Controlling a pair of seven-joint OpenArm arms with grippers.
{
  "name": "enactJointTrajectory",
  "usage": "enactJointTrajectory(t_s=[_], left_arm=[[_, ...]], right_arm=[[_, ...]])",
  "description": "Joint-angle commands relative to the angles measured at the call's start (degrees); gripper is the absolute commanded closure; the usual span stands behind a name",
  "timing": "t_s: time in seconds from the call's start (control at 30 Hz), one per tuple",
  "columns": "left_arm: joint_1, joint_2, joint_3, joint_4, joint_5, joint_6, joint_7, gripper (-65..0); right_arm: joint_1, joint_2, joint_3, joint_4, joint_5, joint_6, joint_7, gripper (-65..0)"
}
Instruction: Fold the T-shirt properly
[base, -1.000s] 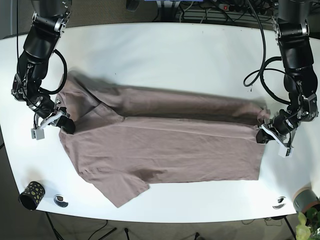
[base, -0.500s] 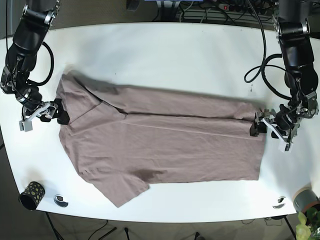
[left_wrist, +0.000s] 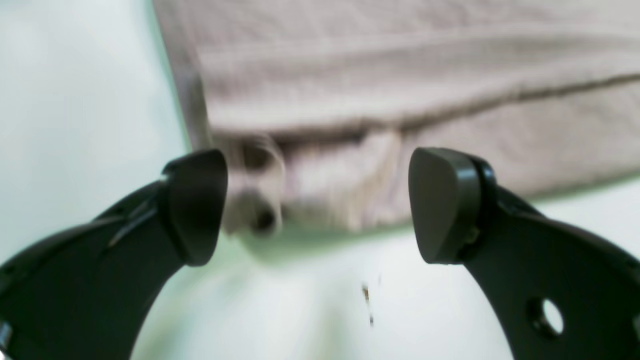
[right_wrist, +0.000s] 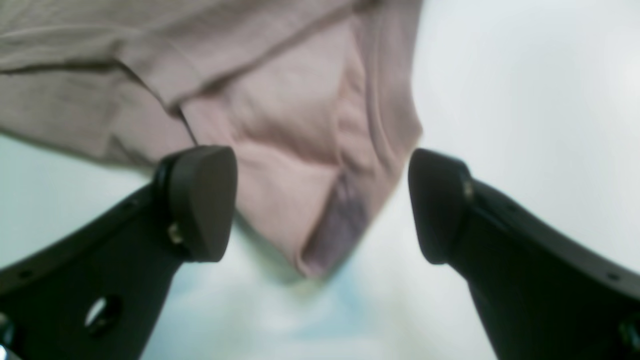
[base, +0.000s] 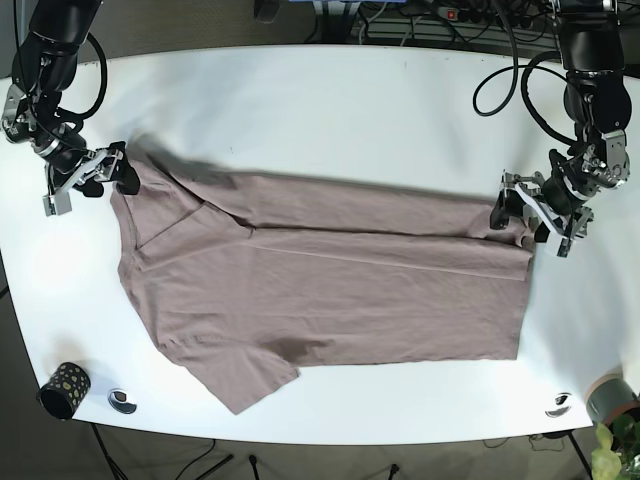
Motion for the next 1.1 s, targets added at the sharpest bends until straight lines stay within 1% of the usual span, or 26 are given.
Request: enactJointTrajectory(t_s=[0.0,0.07,0.13,0.3,0.4,0.5,0.53,0.6,0.67,0.7,0.8,0.87,1.0,1.07], left_arm=[[-0.8,-1.0,-0.4,0.3,-0.7,-0.1,-2.5,-51.8],[-0.4,-1.0,-0.4,0.1,-0.7,-0.1,-2.8,-51.8],[-0.2,-1.0,-0.4,0.1,-0.7,-0.1,-2.9,-51.8],[-0.3,-1.0,-0.4,-0.1,-0.7,-0.1,-2.9,-51.8],[-0.8,-1.0,-0.4,-2.8,-0.7,-0.1,-2.9,-51.8],[-2.1,-1.0,-0.4,-5.0,-0.7,-0.1,-2.9,-51.7],[-2.2,-1.0,-0.4,-5.2,-0.7,-0.1,-2.9,-51.7],[-2.2,-1.0,-0.4,-5.2,-0.7,-0.1,-2.9,-50.4],[-2.2,-1.0,-0.4,-5.4,-0.7,-0.4,-2.9,-44.9],[-2.3,-1.0,-0.3,-5.5,-0.7,-0.4,-2.9,-40.0],[-2.3,-1.0,-0.3,-5.5,-0.7,-0.4,-2.9,-28.5],[-2.3,-1.0,-0.3,-5.5,-0.7,-0.4,-2.9,-23.9],[-2.4,-1.0,-0.3,-5.6,-0.7,-0.4,-2.9,-17.8],[-2.4,-1.1,-0.3,-5.6,-0.7,-0.5,-2.9,-13.2]], right_arm=[[0.0,0.6,0.3,1.1,-1.6,0.64,1.1,-49.6],[-0.5,0.5,0.3,1.2,-3.3,0.73,1.0,-49.5],[-1.4,-0.6,0.3,1.2,-4.6,0.82,1.0,-49.5],[-2.3,-1.5,0.2,1.1,-5.3,1.04,1.2,-49.5],[-2.1,-3.6,0.3,0.9,-7.6,1.04,1.4,-49.5],[-0.8,-5.1,0.3,1.0,-10.6,1.04,1.4,-49.1],[-0.2,-5.5,0.3,1.0,-11.5,1.04,1.4,-47.9],[0.2,-6.2,0.3,1.0,-13.3,1.04,1.4,-41.2],[0.4,-6.6,0.3,1.0,-14.2,1.04,1.4,-34.6],[0.5,-6.7,0.3,1.0,-14.6,1.04,1.4,-30.6],[0.5,-6.7,0.3,1.1,-14.6,1.04,1.4,-21.4],[0.5,-6.7,0.3,1.1,-14.6,1.04,1.4,-17.1],[0.5,-6.7,0.3,1.1,-14.9,1.04,1.4,-10.8],[0.5,-6.7,0.3,1.1,-14.9,1.04,1.4,-7.3]])
